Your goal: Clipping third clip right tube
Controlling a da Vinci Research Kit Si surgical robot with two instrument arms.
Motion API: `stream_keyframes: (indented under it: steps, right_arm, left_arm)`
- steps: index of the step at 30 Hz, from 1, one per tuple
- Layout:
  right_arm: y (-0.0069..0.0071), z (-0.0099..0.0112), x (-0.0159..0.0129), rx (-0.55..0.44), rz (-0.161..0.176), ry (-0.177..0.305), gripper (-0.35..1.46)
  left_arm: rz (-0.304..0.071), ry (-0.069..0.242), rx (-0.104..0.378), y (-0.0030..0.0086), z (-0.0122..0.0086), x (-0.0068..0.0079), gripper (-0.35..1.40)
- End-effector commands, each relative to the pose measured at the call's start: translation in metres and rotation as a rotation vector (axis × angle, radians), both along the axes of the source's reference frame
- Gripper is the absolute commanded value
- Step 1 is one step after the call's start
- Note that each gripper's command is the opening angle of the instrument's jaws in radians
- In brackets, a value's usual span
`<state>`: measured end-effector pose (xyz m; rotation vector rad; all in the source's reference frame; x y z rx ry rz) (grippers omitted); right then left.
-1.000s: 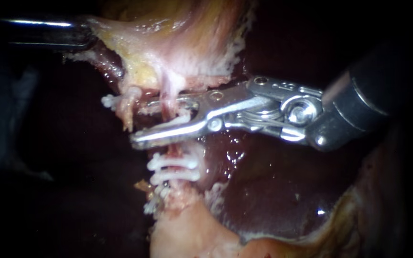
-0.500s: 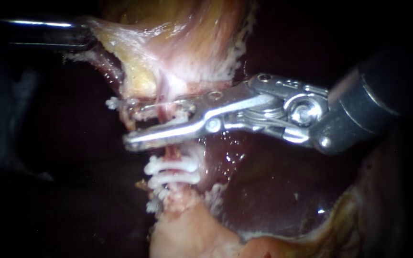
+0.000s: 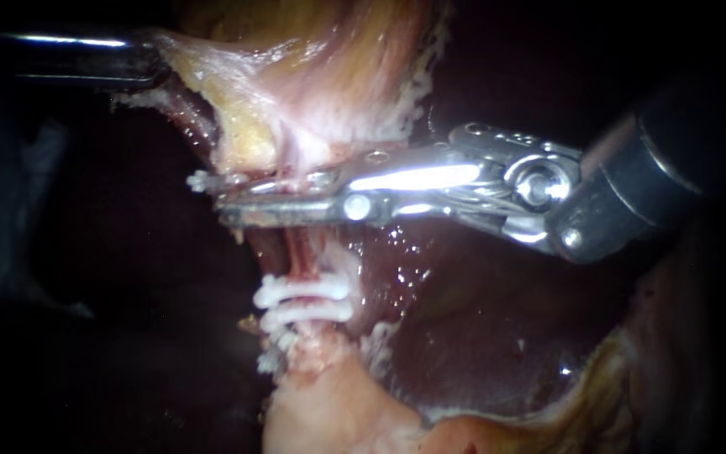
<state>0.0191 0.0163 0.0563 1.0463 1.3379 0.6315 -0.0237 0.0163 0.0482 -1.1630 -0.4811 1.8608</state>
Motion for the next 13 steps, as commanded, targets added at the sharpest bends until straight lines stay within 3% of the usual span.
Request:
stream_keyframes:
  steps: [1,13]
  right_arm:
    - [0.0,0.0002,-0.0002,0.003,0.0,0.004,-0.35]
    - [-0.0002,0.0014,-0.0003,-0.006,-0.013,-0.013,-0.35]
  left_arm:
    - [0.0,0.0,0.0,0.0,0.0,0.0,-0.35]
    - [0.0,0.0,0.0,0.0,0.0,0.0,-0.35]
